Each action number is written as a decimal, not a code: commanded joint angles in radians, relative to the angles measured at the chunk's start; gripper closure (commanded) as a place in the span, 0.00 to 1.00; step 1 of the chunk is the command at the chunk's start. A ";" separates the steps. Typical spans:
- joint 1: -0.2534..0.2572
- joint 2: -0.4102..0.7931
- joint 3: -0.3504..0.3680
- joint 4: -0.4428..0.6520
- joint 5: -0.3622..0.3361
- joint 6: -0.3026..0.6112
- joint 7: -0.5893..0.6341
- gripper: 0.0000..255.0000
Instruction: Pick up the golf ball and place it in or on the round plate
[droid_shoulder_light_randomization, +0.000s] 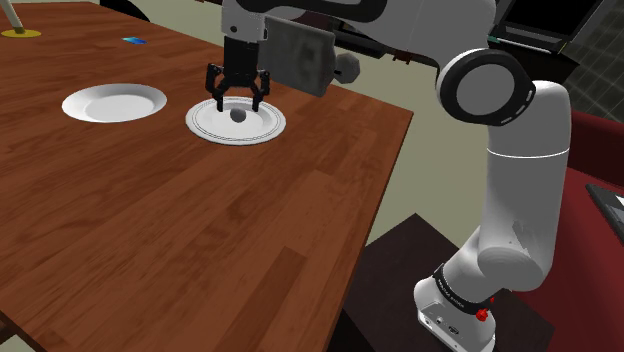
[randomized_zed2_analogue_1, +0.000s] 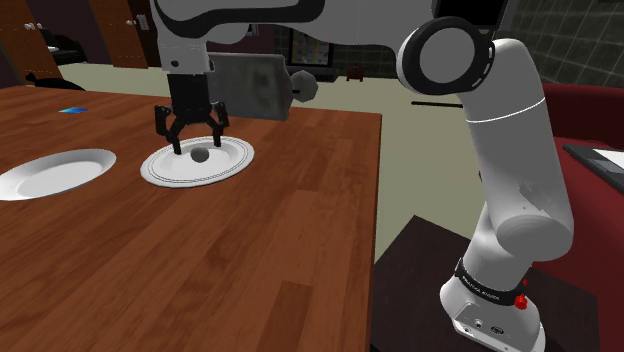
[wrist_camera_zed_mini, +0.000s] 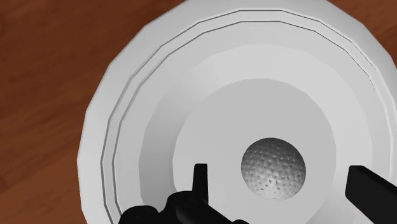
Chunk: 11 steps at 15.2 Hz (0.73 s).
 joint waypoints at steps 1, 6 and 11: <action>0.006 0.015 -0.001 0.059 -0.005 -0.043 0.002 0.00; 0.037 0.090 -0.007 0.279 -0.026 -0.188 0.010 0.00; 0.037 0.090 -0.007 0.279 -0.026 -0.188 0.010 0.00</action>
